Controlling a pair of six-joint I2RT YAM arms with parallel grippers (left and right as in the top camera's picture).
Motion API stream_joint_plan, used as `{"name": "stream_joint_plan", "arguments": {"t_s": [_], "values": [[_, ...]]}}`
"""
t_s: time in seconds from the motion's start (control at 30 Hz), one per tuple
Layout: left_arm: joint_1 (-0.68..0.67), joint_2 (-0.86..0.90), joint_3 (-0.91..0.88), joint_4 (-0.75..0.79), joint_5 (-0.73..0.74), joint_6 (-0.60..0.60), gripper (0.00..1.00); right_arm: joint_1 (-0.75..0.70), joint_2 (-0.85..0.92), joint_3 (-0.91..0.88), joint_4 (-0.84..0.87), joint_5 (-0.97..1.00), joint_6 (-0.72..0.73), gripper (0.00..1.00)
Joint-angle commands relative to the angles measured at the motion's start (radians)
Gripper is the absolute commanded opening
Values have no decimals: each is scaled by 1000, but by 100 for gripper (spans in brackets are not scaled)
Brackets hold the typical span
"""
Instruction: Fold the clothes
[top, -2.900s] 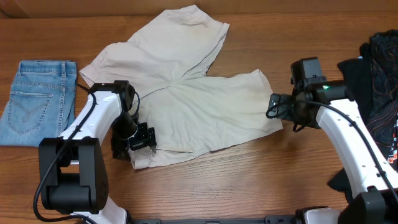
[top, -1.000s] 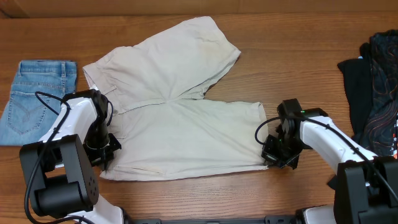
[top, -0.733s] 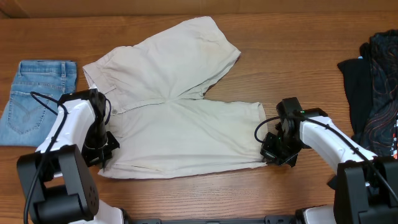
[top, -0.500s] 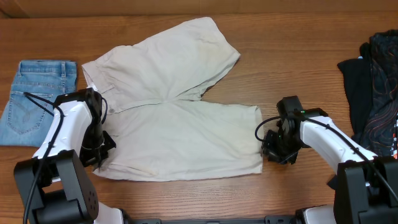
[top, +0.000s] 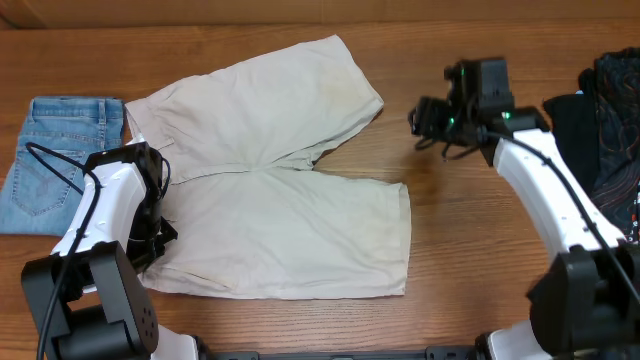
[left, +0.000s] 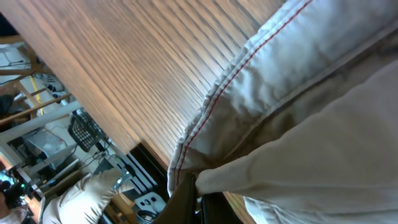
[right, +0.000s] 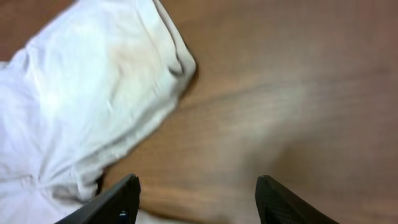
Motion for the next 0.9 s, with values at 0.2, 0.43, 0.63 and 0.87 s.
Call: {"name": "stream_joint_plan", "arguments": {"t_s": [0.2,0.43,0.63,0.87], "values": [[6,-28,20,23,-60,-48,8,-3,285,37,253,-204,-78,72],[5,-28,20,27,-57,-41,8,-3,411,37,447,-275,-66,72],[4,-28,20,31,-57,-38,8,14,468,36,499,-291,-39,67],[4,-28,20,31,-56,-38,8,31,476,36,591,-287,-12,46]]}}
